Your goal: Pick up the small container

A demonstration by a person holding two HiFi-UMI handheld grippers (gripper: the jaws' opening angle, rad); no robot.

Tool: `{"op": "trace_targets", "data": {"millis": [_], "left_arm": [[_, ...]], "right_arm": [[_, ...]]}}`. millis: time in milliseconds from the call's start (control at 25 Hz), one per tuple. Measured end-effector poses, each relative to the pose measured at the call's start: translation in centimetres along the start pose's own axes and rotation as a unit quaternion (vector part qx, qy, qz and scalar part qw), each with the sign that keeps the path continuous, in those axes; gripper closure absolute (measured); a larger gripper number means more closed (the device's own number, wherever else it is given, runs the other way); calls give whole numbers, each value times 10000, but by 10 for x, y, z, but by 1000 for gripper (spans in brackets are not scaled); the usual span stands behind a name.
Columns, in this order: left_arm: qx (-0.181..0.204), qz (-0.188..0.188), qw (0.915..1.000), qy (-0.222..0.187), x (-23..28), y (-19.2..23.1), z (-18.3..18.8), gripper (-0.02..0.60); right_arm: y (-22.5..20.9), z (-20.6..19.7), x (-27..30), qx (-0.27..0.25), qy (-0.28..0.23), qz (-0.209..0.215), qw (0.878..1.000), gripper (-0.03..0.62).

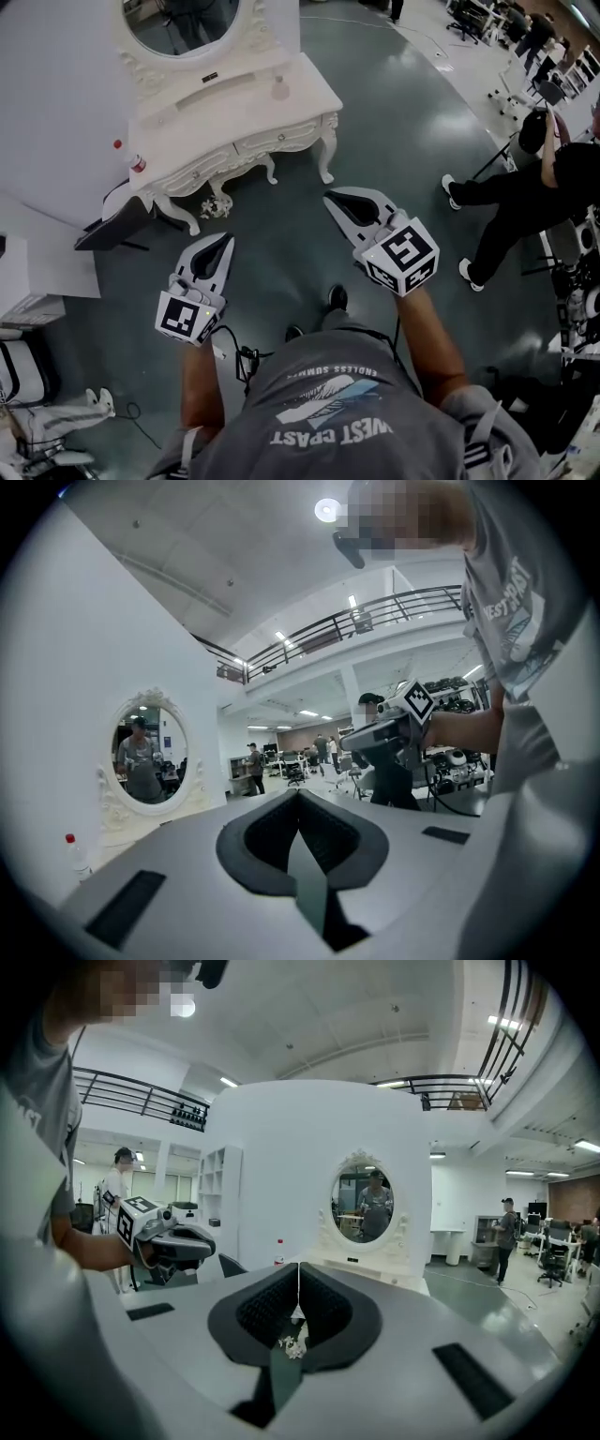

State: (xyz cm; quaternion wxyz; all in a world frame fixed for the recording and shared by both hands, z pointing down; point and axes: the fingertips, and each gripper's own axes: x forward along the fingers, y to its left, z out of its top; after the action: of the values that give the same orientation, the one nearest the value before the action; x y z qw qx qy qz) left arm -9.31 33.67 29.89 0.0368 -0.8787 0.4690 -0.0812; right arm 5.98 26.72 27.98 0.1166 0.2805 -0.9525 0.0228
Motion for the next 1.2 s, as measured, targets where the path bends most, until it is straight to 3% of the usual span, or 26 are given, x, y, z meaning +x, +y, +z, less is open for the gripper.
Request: {"op": "trace_targets", "data": {"millis": [760, 1000, 1200], "left_arm": [[31, 885, 9955, 347, 101, 37, 10, 566], [36, 916, 9951, 374, 139, 37, 14, 566], [73, 778, 9962, 374, 165, 44, 16, 566]], "right_arm": [[-130, 9, 61, 91, -159, 850, 9962, 566], [-162, 4, 64, 118, -125, 992, 9949, 566], [-190, -4, 62, 181, -66, 824, 9964, 566]]}}
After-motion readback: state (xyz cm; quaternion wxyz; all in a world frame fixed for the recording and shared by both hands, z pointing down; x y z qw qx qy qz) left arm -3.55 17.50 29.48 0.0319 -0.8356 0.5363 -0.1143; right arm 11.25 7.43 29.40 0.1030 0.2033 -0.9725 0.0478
